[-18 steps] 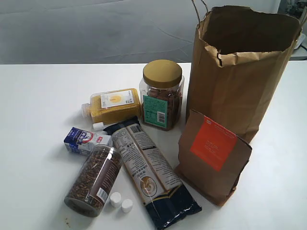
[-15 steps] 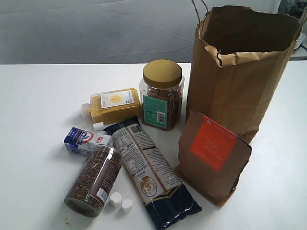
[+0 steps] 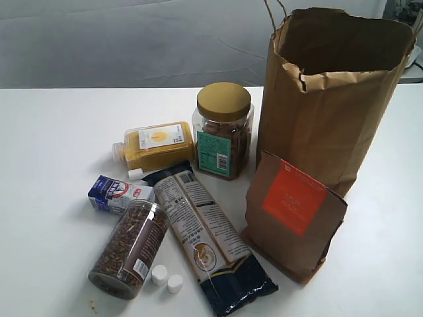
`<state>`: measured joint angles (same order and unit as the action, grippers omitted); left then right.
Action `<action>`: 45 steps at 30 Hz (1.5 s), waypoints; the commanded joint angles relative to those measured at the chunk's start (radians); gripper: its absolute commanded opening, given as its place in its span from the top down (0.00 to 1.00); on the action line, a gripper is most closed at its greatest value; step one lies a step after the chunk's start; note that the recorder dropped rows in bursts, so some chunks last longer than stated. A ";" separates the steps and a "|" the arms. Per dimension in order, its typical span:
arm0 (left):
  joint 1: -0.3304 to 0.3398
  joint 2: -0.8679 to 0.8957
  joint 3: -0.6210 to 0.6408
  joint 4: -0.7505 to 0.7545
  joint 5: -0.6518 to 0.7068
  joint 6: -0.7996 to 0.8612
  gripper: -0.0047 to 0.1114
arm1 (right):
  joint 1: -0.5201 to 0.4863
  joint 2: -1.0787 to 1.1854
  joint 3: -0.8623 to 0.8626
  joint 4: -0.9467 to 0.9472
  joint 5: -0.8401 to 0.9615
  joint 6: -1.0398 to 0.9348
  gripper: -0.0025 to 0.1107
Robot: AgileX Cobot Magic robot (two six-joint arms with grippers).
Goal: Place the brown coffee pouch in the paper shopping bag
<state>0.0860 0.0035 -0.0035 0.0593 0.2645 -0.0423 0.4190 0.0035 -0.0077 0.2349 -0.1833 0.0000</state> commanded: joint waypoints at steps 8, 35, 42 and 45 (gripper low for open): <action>0.003 -0.003 0.004 0.005 -0.004 -0.003 0.96 | 0.002 -0.003 -0.008 0.065 0.145 0.042 0.98; 0.003 -0.003 0.004 0.005 -0.004 -0.003 0.96 | 0.002 1.079 -0.982 0.400 1.359 -0.472 0.62; 0.003 -0.003 0.004 0.005 -0.004 -0.003 0.96 | 0.002 1.309 -1.036 0.396 1.404 -0.476 0.41; 0.003 -0.003 0.004 0.005 -0.004 -0.003 0.96 | 0.002 1.405 -1.061 0.394 1.404 -0.487 0.41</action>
<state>0.0860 0.0035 -0.0035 0.0593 0.2645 -0.0423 0.4190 1.3424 -1.0436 0.6316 1.2151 -0.4687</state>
